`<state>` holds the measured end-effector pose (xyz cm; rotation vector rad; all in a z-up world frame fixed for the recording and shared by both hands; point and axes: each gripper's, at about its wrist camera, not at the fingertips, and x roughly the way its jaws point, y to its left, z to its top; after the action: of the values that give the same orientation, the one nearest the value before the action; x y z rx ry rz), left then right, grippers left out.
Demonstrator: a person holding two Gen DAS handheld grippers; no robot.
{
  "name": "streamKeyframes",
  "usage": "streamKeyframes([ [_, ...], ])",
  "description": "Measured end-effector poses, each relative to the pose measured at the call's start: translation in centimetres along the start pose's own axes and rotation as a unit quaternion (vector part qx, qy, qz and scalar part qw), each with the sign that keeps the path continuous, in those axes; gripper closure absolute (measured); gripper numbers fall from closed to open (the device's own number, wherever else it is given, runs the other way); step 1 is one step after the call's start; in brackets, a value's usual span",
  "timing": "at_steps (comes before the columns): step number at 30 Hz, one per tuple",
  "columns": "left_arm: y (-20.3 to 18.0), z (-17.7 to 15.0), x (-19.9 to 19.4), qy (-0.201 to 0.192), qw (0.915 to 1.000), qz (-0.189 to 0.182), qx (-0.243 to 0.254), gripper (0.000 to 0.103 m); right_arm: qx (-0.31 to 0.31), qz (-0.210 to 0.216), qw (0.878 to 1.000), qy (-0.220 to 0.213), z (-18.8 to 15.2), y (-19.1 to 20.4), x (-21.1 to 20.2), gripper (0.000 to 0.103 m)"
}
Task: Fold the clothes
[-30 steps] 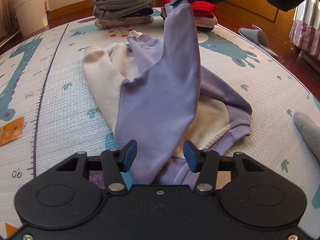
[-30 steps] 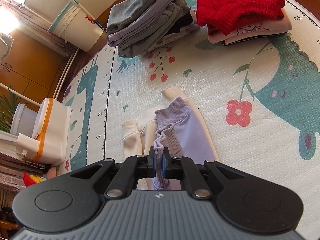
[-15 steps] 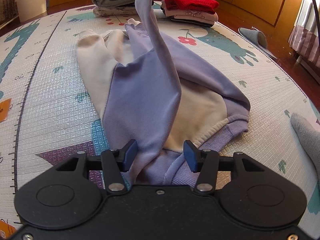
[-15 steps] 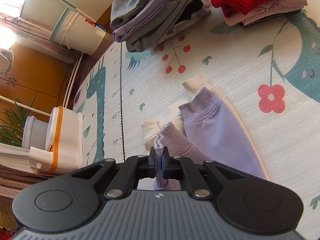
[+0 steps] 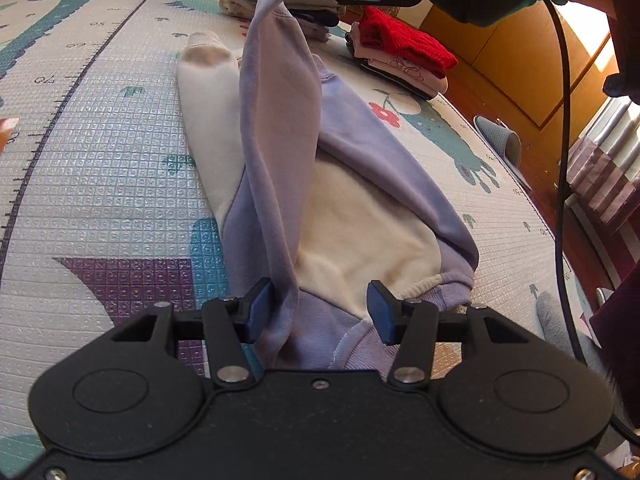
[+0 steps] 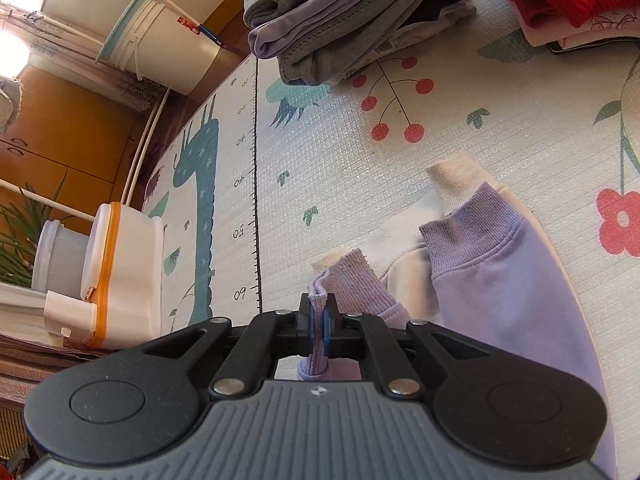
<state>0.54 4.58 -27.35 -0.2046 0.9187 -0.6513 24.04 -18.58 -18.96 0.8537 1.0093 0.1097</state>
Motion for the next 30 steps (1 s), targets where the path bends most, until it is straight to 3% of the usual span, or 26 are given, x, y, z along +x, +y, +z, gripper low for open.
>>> streamKeyframes([
  [8,1.7,-0.2,-0.5,-0.013,0.9974,-0.037,-0.061,0.053,-0.045,-0.038,0.998,0.021,0.6,1.1,3.8,0.096],
  [14,2.2,-0.1,-0.9,-0.011,0.9961,-0.049,-0.073,0.053,-0.086,-0.072,0.993,0.027,0.3,1.4,6.2,0.096],
  [17,2.3,0.0,-0.8,-0.009,0.996,-0.05,-0.074,0.053,-0.108,-0.043,0.993,0.012,0.4,1.5,6.1,0.088],
  [20,2.2,0.0,-0.9,-0.008,0.9962,-0.047,-0.072,0.053,-0.117,-0.001,0.993,-0.024,0.6,0.9,4.4,0.067],
  [23,2.1,0.0,-0.9,-0.009,0.9965,-0.044,-0.071,0.053,-0.151,-0.021,0.988,-0.037,0.9,-0.3,3.5,0.066],
  [30,1.9,0.1,-0.6,-0.006,0.9961,-0.042,-0.077,0.053,-0.23,-0.039,0.972,0.005,-1.6,-2.0,4.8,0.066],
])
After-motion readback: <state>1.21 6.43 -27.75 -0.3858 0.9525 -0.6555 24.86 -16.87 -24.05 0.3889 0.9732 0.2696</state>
